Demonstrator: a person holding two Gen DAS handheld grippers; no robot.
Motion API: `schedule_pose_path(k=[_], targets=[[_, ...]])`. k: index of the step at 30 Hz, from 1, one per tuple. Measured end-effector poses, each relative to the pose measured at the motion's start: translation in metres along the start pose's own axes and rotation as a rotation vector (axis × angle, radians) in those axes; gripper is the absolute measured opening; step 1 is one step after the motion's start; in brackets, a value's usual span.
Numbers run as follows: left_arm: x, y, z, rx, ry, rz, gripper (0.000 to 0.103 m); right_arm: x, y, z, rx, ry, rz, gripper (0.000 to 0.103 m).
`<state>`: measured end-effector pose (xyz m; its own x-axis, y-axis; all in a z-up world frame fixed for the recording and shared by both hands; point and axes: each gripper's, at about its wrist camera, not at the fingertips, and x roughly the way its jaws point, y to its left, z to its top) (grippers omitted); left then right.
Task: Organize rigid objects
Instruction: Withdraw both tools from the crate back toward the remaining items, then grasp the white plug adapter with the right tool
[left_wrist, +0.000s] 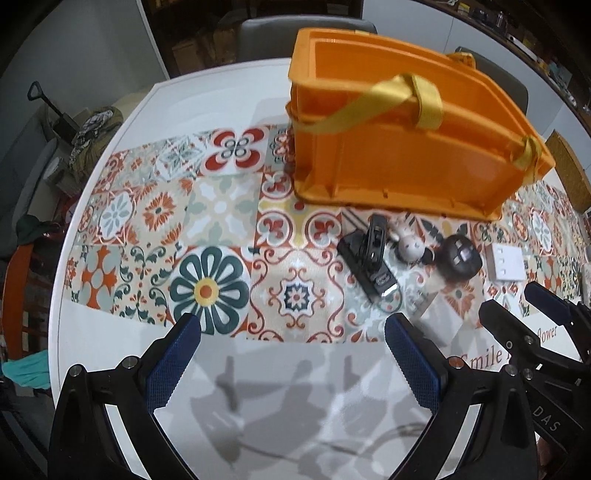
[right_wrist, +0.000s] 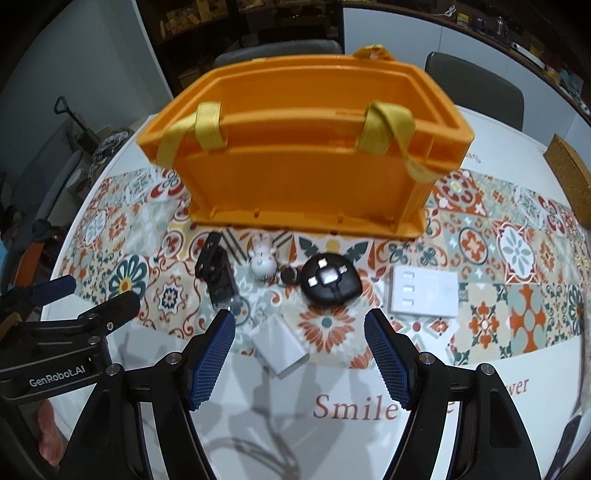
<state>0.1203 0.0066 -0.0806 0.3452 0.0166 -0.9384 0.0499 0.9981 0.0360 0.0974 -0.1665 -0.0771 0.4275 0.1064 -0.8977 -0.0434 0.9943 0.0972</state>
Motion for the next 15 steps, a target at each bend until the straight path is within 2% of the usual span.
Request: schedule_pose_path(k=[15], targets=[[0.036,0.001,-0.021,0.003,0.103,0.025,0.102,0.040,0.005,-0.017,-0.022,0.096,0.022,0.072]])
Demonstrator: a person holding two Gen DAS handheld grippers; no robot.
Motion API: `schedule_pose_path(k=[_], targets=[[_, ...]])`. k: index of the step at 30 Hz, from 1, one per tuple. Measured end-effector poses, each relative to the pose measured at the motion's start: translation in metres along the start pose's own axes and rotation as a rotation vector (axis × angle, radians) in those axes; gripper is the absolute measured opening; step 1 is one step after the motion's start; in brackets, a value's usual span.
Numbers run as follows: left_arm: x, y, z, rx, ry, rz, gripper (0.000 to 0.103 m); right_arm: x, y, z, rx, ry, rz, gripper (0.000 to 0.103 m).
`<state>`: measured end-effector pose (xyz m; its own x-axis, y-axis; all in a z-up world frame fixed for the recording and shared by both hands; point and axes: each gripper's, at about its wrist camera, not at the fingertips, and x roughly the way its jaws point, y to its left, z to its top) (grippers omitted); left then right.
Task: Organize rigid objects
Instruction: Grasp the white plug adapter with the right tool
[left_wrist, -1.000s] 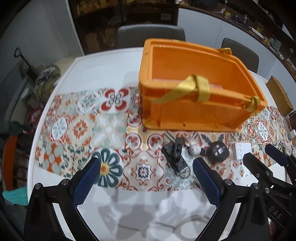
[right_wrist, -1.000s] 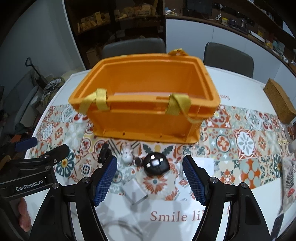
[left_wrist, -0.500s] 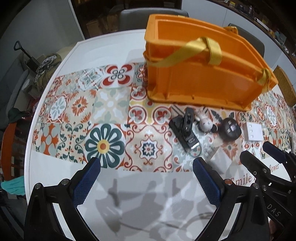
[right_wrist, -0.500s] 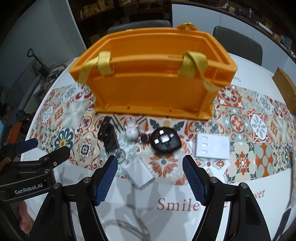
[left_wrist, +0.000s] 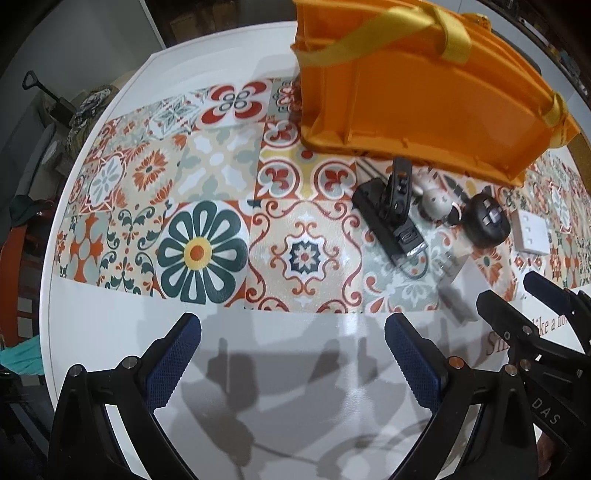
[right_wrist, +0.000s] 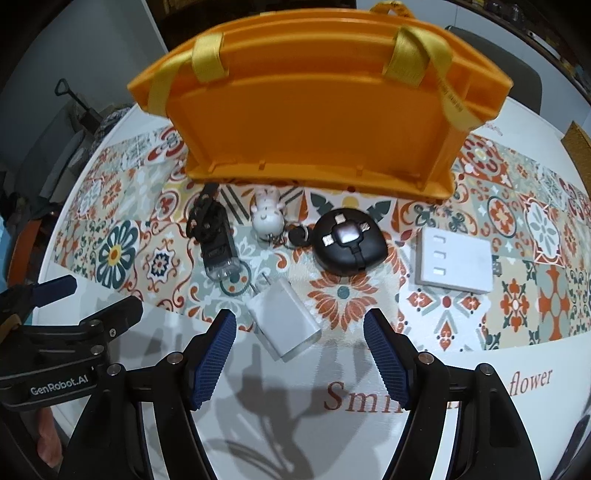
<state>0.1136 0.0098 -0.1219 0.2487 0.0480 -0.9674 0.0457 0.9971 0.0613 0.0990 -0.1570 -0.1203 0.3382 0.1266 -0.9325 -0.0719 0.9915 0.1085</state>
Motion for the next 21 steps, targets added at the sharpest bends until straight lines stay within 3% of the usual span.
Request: schedule_pose_path(k=[16,21], targets=[[0.026,0.000,-0.005,0.012,0.064,0.019,0.102,0.038,0.008,0.003,-0.054,0.067,-0.003,0.070],[0.031,0.003,-0.004,0.009,0.067,0.014,0.102,0.047,0.012,0.006,-0.074,0.075,-0.009,0.064]])
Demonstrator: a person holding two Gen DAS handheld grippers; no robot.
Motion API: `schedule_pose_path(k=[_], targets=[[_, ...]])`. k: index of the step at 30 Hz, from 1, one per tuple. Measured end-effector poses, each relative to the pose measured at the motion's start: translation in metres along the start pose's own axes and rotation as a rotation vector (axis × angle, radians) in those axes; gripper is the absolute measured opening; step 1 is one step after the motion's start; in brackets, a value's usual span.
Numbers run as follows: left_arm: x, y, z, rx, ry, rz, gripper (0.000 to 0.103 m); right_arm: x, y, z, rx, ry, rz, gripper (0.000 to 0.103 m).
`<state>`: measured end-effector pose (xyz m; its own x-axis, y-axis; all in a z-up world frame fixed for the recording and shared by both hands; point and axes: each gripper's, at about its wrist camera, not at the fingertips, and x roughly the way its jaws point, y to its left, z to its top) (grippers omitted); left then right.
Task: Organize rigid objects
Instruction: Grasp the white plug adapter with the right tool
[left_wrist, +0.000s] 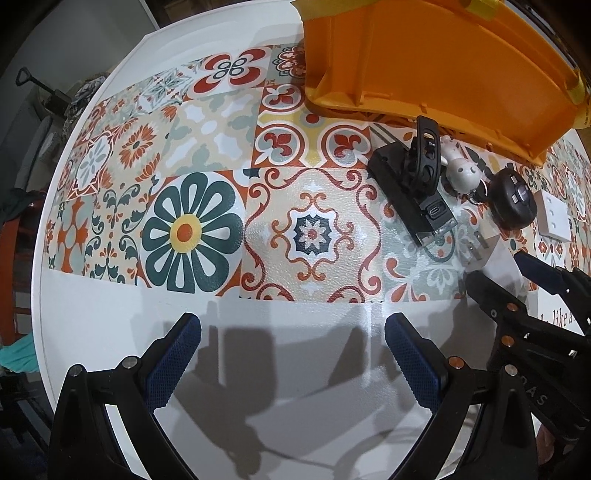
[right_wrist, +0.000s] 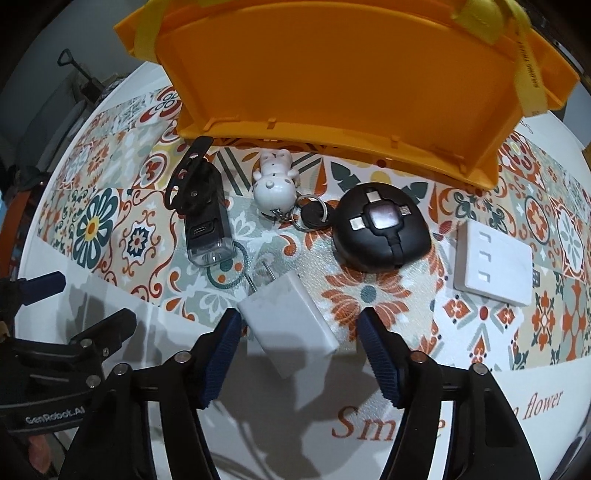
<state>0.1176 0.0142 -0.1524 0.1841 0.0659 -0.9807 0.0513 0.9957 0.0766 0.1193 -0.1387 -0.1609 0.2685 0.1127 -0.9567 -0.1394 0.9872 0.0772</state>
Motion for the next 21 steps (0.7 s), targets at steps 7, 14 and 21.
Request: schedule_pose_path(k=[7,14,21], targets=[[-0.001,0.003,0.002,0.015,-0.026,-0.013,0.102,0.003,0.007,0.003,-0.017,-0.023,-0.015,0.049],[-0.003,0.003,0.009,0.077,-0.067,-0.024,0.102,0.004,0.008,0.004,0.013,-0.036,-0.012,0.043],[-0.007,-0.004,0.020,0.204,-0.138,-0.048,0.102,-0.004,0.003,-0.003,0.050,-0.050,-0.017,0.041]])
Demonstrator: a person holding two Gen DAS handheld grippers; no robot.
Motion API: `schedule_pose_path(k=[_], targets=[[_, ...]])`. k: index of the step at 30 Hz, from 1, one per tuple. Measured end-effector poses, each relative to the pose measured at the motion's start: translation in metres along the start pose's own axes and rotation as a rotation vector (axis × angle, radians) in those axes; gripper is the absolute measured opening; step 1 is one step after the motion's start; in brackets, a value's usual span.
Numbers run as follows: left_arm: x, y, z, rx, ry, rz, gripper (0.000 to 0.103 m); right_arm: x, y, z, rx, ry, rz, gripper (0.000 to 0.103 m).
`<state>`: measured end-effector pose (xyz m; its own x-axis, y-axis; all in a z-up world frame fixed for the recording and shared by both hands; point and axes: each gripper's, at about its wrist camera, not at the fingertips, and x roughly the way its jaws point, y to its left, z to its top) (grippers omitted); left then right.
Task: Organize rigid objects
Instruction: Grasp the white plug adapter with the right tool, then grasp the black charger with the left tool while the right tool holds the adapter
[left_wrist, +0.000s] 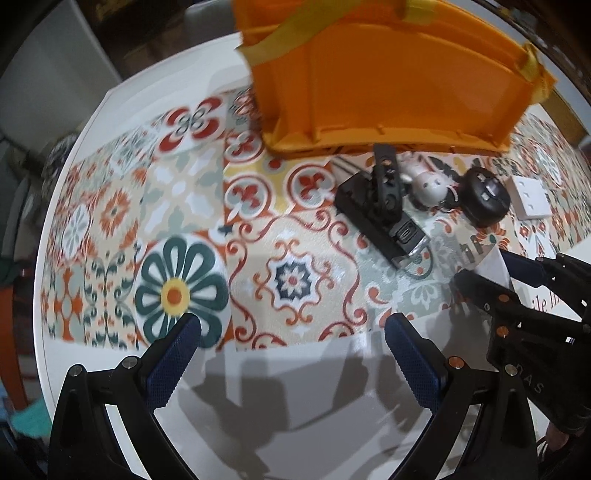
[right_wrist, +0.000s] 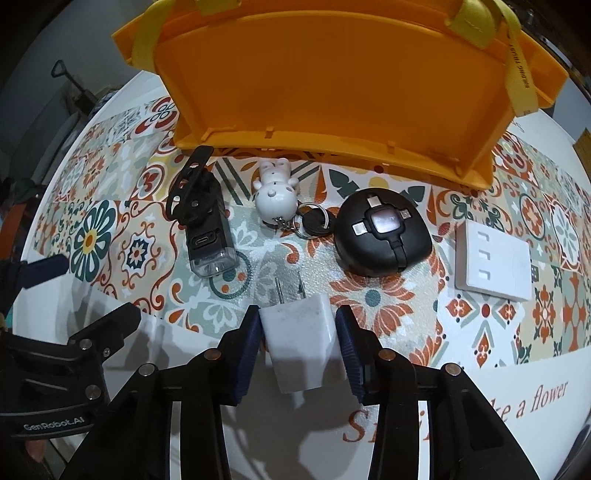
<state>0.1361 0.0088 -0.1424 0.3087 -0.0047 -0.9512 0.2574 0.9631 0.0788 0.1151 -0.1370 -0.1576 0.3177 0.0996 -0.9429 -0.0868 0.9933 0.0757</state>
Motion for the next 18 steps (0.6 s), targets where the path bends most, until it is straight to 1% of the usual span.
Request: schedule_pose_path(k=[6,10,15,18], targets=[[0.003,-0.005,0.016,0.113,-0.030,-0.063,0.102,-0.008,-0.002,-0.002,0.047,0.005,0.011,0.041],[0.005,-0.012,0.026,0.200,-0.041,-0.106,0.102,-0.015,-0.013,-0.006,0.127,0.029,0.038,0.041],[0.010,-0.025,0.035,0.306,-0.055,-0.130,0.102,-0.021,-0.028,-0.012,0.230,0.069,0.033,0.041],[0.012,-0.037,0.036,0.359,-0.056,-0.140,0.102,-0.023,-0.034,-0.014,0.269,0.086,0.018,0.041]])
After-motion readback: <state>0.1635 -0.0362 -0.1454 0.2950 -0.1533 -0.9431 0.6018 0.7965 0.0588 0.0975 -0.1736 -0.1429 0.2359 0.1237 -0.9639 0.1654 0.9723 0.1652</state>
